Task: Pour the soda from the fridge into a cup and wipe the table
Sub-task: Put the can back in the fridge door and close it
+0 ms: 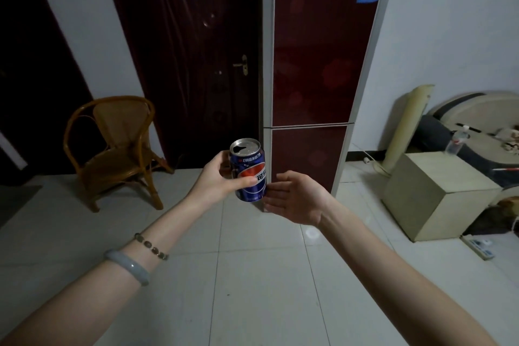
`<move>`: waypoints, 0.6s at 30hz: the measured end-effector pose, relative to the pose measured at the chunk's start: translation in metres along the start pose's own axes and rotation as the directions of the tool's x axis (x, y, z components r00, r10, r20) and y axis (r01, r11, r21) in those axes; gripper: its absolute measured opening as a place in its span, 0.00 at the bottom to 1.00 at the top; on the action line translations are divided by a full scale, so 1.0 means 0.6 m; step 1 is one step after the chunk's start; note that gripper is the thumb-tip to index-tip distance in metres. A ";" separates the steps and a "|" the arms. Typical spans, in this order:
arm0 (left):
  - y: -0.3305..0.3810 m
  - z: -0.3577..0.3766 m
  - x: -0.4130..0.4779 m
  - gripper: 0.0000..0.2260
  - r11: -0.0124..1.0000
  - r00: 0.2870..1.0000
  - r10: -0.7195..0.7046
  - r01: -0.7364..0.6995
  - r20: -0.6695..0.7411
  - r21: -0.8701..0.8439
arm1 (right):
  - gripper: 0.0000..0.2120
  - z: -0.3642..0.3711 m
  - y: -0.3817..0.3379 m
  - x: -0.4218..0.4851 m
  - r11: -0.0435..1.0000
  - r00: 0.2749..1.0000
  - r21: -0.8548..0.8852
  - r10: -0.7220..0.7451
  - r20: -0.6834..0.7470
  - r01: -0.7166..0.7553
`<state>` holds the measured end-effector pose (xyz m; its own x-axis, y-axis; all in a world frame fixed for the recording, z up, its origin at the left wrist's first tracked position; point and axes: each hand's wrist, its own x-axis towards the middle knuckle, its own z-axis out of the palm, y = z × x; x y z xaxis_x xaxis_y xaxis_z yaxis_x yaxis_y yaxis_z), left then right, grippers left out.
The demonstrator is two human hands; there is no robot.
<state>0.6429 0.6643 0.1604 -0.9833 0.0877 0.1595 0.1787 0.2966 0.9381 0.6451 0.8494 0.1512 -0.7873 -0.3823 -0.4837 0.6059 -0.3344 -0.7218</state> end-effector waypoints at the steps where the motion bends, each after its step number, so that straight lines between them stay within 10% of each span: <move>1: -0.007 -0.006 0.021 0.27 1.000 1.000 0.000 0.000 0.010 -0.008 | 0.19 0.003 -0.009 0.015 1.000 1.000 -0.001 -0.006 -0.010 0.006; 18: -0.063 -0.018 0.424 0.26 0.997 0.999 0.052 -0.051 0.014 -0.057 | 0.24 -0.049 -0.274 0.325 0.998 0.998 -0.023 -0.062 0.009 0.062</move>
<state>0.3859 0.6650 0.1689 -0.9720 0.1165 0.2039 0.2266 0.2367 0.9448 0.3888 0.8550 0.1609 -0.8222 -0.3688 -0.4336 0.5531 -0.3375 -0.7617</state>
